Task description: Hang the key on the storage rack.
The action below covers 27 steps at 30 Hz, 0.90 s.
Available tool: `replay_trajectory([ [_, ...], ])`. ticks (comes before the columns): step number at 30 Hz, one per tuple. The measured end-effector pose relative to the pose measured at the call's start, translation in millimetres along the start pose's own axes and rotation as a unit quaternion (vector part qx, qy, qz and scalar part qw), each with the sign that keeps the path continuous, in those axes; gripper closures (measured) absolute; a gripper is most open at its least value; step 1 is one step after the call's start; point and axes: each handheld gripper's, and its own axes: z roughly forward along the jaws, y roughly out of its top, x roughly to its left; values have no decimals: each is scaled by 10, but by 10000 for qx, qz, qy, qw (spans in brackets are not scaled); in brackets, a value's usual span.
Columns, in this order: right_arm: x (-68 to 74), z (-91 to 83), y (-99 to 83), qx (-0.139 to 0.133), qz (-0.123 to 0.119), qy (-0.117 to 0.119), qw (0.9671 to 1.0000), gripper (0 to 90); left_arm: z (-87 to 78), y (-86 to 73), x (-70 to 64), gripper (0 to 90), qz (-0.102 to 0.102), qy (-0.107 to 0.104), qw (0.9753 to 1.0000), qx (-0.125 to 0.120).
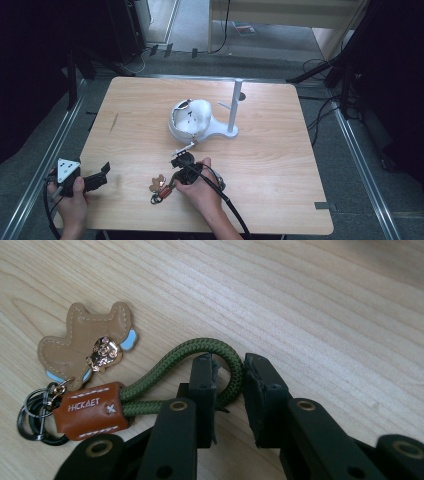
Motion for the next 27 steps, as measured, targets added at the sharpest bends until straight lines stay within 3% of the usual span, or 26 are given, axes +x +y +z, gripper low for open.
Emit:
replay_trajectory([
  [11,53,34,-4,-278,-412,-160,9986,867,1,-1,6,0,-31,-15,10000,-13],
  [14,52,2,-22,-498,-503,-194,9973,870,1,0,9,0,-48,-20,10000,-20],
  [15,42,-66,-35,-756,-485,-248,9956,872,2,0,9,0,-54,-22,10000,-20],
  [16,42,-66,-35,-756,-485,-248,9956,872,3,0,10,0,-53,-22,10000,-19],
  [19,21,-186,-45,-1109,-520,-321,9919,873,2,0,9,0,-35,-21,10000,-5],
  [22,-10,-352,-69,-1484,-547,-398,9866,873,3,0,8,0,-27,-15,10000,-7],
  [27,-63,-502,-89,-1697,-547,-357,9833,873,2,0,5,0,-28,-7,10000,-5],
])
